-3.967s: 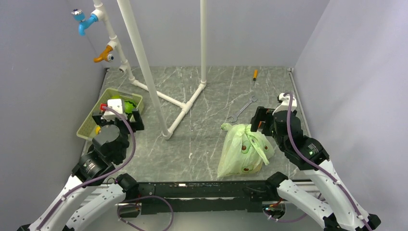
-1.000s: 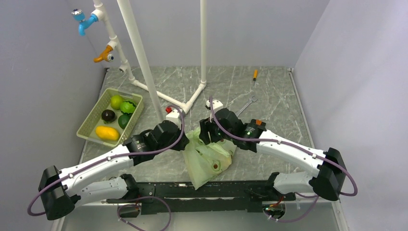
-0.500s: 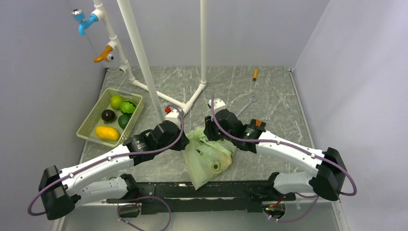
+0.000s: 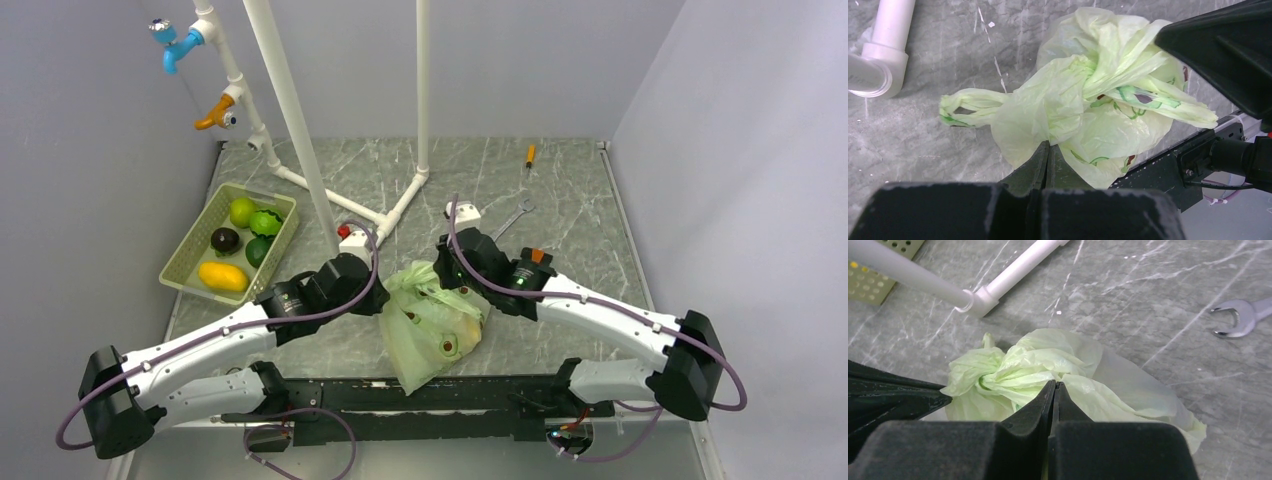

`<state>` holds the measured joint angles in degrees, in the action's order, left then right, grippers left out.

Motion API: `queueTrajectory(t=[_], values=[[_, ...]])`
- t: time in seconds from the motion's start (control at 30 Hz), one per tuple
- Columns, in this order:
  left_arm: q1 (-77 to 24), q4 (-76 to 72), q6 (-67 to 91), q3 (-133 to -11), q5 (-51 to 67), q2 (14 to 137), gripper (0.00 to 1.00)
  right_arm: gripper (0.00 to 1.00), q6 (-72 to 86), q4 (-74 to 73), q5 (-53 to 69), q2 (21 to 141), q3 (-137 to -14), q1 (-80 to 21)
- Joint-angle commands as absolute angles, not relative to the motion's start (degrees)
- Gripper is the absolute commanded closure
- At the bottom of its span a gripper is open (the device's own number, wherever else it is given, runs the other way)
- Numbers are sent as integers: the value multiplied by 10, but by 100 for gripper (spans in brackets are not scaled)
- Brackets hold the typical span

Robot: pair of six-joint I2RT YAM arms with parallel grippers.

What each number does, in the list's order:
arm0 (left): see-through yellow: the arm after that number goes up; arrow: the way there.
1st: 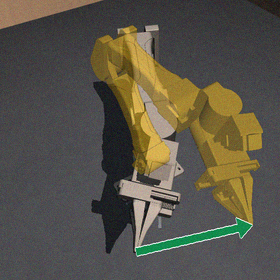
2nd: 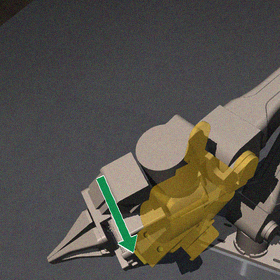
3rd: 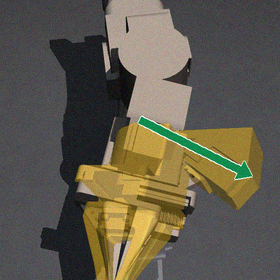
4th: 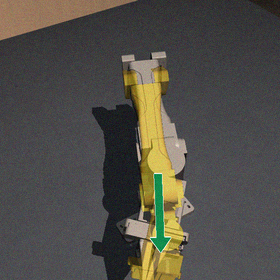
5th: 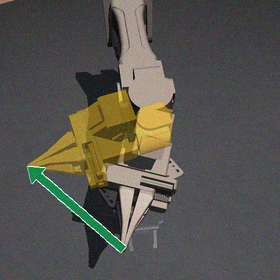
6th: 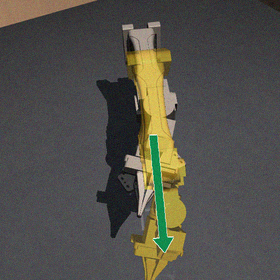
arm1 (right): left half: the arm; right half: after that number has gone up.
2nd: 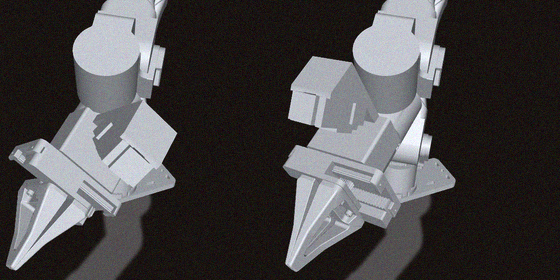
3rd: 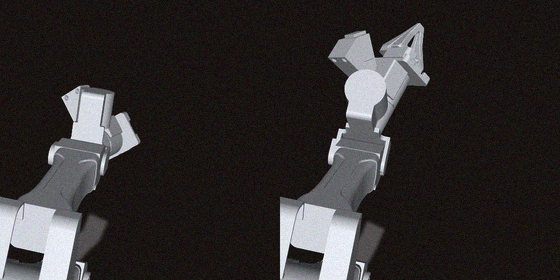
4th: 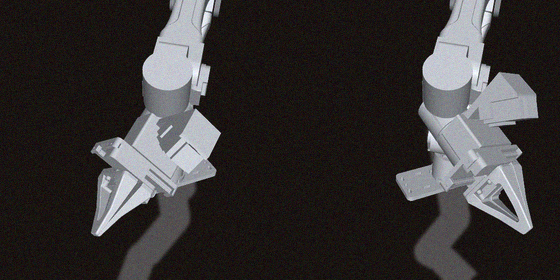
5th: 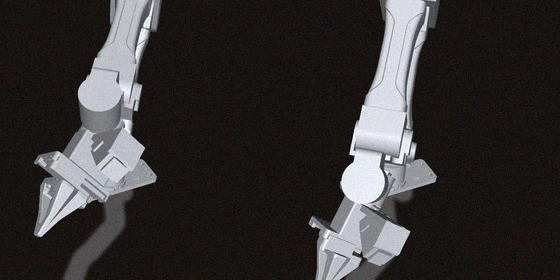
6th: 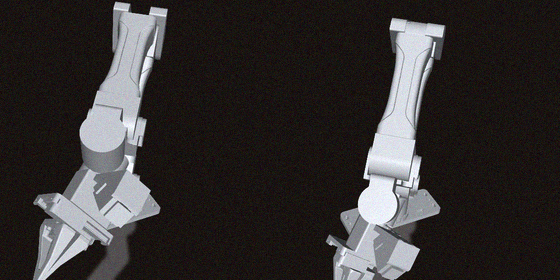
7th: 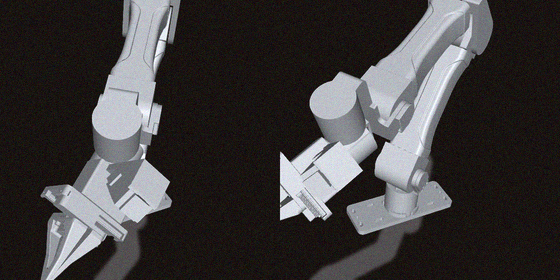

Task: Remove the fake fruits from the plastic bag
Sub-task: Untie the plastic bag at the center of the board.

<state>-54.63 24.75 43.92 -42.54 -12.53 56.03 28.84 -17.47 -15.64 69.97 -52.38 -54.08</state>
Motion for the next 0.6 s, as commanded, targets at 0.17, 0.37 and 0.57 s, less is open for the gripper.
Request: queueTrajectory(t=[0.17, 0.37, 0.57], values=[[-548, 262, 450, -419, -153, 544, 100, 100, 373, -194, -271, 580, -475, -474], [-548, 249, 446, -414, -137, 542, 100, 100, 253, -178, -71, 564, -476, -429], [-548, 250, 442, -424, -130, 551, 100, 41, 150, -210, -80, 606, -538, -531]])
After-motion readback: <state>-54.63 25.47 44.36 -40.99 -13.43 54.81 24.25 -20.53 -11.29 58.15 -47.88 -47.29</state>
